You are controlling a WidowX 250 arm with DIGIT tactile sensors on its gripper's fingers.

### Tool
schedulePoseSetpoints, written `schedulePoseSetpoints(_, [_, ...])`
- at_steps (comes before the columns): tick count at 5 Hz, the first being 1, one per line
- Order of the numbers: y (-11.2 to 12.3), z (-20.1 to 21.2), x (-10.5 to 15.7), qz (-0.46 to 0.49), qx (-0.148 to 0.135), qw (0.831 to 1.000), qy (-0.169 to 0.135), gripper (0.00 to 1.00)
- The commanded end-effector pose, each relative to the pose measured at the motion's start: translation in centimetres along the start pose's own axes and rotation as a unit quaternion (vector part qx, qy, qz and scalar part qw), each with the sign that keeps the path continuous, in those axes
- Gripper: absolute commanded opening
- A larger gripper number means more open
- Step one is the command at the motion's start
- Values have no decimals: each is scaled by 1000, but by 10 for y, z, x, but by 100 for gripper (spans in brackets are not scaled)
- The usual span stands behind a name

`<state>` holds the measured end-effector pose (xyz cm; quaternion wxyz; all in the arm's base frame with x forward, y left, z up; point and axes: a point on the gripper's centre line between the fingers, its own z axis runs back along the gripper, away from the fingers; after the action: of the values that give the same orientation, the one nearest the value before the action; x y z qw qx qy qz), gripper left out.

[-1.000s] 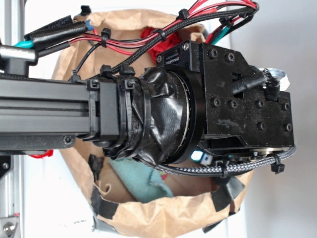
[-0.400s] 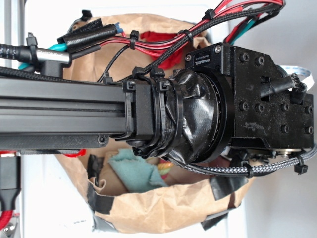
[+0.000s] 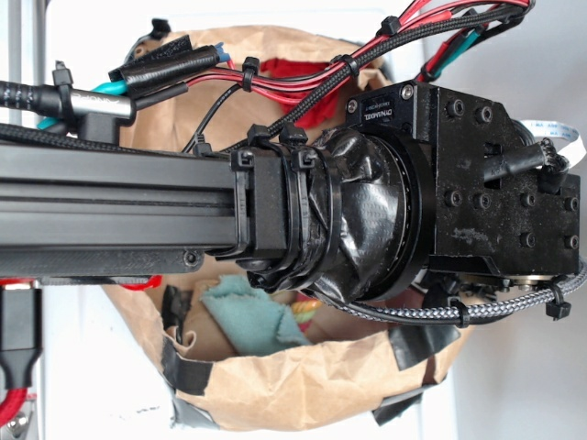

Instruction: Grab the multicolored rope.

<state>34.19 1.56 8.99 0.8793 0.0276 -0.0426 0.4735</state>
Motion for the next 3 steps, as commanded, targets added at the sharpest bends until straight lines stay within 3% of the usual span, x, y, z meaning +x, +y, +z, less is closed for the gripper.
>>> schedulePoseSetpoints(1, [-4,11,10,-25,-63,997,-26,100])
schedulePoseSetpoints(2, [-3,1,18,-29,-61,997,-39,100])
schedulePoseSetpoints(3, [4,-21,32,-29,-36,997,-63,100])
